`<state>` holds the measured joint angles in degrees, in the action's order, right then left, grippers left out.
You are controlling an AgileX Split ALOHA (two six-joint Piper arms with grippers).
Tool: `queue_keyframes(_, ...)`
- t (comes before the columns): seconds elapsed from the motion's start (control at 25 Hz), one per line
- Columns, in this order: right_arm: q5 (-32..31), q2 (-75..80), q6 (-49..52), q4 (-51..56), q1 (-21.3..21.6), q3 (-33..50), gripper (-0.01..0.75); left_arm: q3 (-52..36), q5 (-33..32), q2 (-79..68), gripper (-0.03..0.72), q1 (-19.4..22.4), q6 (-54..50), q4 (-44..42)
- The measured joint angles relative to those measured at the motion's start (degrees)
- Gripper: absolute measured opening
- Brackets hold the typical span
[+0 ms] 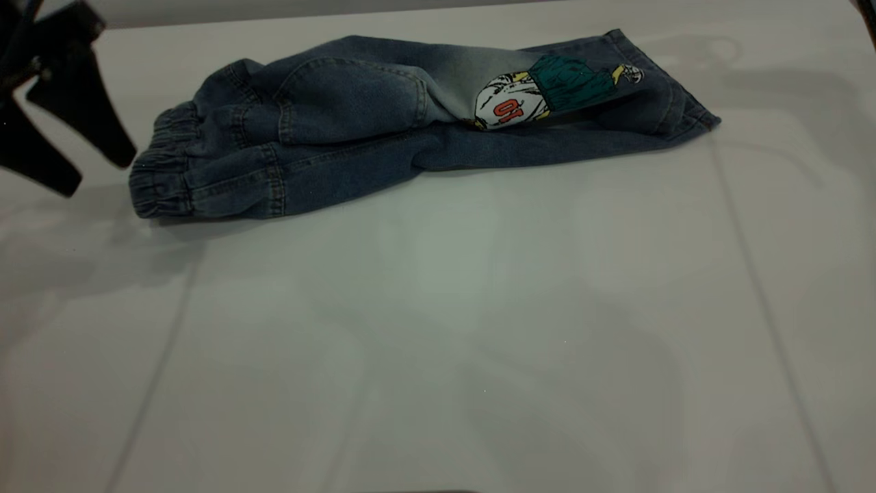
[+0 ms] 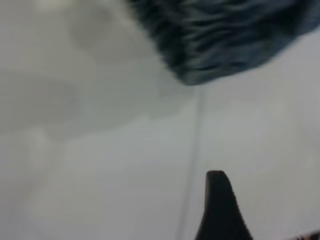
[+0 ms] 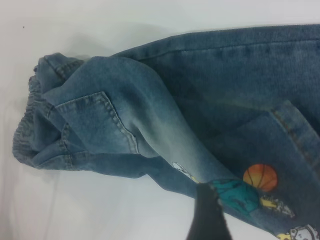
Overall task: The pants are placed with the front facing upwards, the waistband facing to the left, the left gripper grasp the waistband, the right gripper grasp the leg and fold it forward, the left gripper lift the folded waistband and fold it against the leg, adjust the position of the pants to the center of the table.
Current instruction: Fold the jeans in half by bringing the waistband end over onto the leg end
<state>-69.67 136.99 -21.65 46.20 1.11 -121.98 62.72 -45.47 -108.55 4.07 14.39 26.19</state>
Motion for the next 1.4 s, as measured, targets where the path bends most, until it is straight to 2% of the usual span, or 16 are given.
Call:
queue_keyframes(0.24, 0.0, 0.0, -0.5, 0.0, 0.0, 0.0, 0.423, -1.4, 6.6, 0.0, 0.435, -0.1, 0.8, -2.4)
queue_keyframes(0.48, 0.0, 0.0, -1.2, 0.0, 0.0, 0.0, 0.423, -1.4, 5.9, -4.2, 0.563, -0.1, 0.3, 3.5)
queue_keyframes(0.56, 0.0, 0.0, -1.2, 0.0, 0.0, 0.0, 0.423, -1.4, 6.1, -6.2, 0.579, -0.1, -0.3, 6.3)
queue_keyframes(0.84, 0.0, 0.0, -1.2, 0.0, 0.0, 0.0, 0.423, -1.4, 9.6, -8.5, 0.584, -0.1, 2.4, 16.5)
queue_keyframes(1.2, 0.0, 0.0, -1.6, 0.0, 0.0, 0.0, 0.423, -1.4, 15.0, -8.6, 0.585, -0.1, 1.1, 17.8)
queue_keyframes(1.4, 0.0, 0.0, -1.8, 0.0, 0.0, 0.0, 0.423, -1.4, 14.3, -8.6, 0.587, -0.1, -2.2, 17.8)
